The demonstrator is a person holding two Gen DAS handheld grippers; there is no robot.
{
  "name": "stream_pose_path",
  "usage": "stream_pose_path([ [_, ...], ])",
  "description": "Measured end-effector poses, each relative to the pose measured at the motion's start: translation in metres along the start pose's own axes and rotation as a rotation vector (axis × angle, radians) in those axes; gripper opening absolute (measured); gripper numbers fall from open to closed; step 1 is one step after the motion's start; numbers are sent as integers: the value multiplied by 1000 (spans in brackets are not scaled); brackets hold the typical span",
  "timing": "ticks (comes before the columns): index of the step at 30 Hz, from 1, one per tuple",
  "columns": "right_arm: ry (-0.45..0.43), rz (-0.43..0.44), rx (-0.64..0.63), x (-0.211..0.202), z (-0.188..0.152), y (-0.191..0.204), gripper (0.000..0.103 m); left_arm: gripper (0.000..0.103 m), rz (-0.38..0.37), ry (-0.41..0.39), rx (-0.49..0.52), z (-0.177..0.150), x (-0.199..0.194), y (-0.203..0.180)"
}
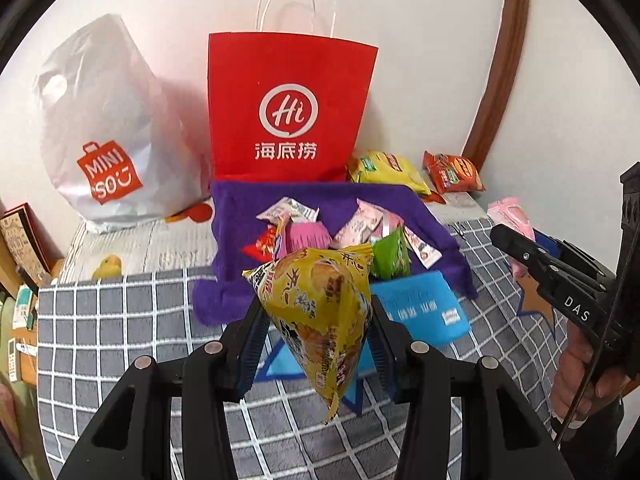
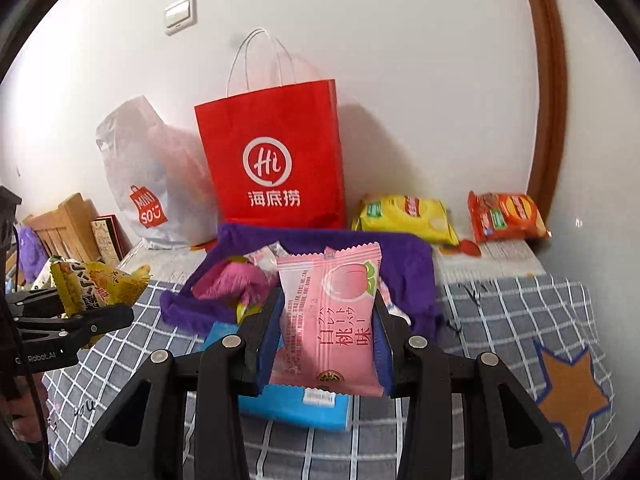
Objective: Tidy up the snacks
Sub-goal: 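Carry the yellow chip bag and pink candy up over the purple towel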
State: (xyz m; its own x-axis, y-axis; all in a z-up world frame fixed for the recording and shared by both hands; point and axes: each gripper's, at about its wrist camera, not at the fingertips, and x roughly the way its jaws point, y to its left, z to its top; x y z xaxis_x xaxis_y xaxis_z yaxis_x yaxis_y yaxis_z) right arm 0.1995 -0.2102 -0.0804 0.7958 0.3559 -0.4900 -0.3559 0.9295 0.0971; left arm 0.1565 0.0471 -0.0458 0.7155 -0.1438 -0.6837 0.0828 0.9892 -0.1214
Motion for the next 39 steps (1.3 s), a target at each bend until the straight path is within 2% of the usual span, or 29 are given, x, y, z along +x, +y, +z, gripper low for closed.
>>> stream_pose_path([
  [8,3,1,-3,36,31,-3,41,45,24,-8,-6,30,20,7],
  [15,31,15,34,76,57,-13,41,45,13,-6,-79,59,47,38],
  [22,46,-3,73,112,78,-27,41,45,15,1,-115,84,74,53],
  [26,66,-15,101,129,77,-40,41,45,12,14,-132,91,91,58],
  [30,114,-48,78,142,70,-49,41,45,8,44,-153,94,110,63],
  [34,164,-65,70,153,61,-60,41,45,-5,69,-177,86,128,69],
  [39,228,-84,77,171,50,-69,41,45,18,131,-180,80,145,72],
])
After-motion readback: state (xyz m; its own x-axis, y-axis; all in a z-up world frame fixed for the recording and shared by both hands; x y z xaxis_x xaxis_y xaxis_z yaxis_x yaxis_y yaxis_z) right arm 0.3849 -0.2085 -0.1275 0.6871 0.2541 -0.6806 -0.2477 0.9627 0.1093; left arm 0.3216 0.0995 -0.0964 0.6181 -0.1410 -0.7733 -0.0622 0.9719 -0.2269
